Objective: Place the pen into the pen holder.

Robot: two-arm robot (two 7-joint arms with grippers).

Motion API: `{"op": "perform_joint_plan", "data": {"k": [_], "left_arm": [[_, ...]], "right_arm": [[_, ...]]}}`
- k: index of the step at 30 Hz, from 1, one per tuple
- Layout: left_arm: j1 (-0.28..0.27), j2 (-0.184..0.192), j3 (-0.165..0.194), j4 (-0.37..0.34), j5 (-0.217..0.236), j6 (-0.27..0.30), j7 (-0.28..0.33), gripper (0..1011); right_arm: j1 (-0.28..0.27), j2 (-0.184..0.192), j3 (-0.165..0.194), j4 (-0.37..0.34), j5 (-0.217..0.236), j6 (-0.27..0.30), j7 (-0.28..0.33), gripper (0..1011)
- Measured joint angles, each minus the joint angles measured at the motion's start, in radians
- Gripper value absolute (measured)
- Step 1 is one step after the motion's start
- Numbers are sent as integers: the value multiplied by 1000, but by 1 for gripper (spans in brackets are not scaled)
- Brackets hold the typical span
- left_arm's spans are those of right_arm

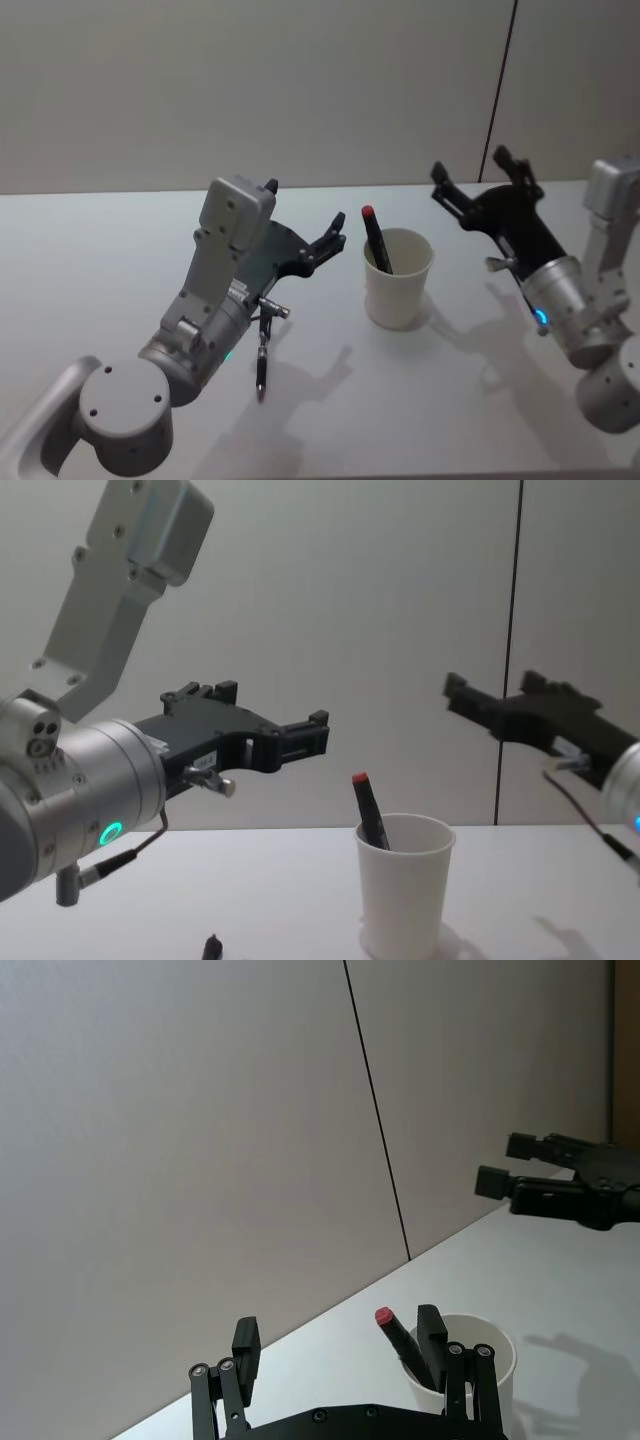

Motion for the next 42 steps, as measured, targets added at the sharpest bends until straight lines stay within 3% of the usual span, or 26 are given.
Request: {"op": "perform_joint_plan", "data": {"k": [7,21,42], "left_arm": [[0,0,0,0,0,0,0,1000],[0,0,0,0,0,0,0,1000],[2,0,-2,-1,-3,10,0,1000]], "right_arm": [[-81,35,22,-129,33,95,-56,1002],[-203,92,58,-286,82,199,-127,1002],[-275,123,79,-365,111,244,-161,1001]]}}
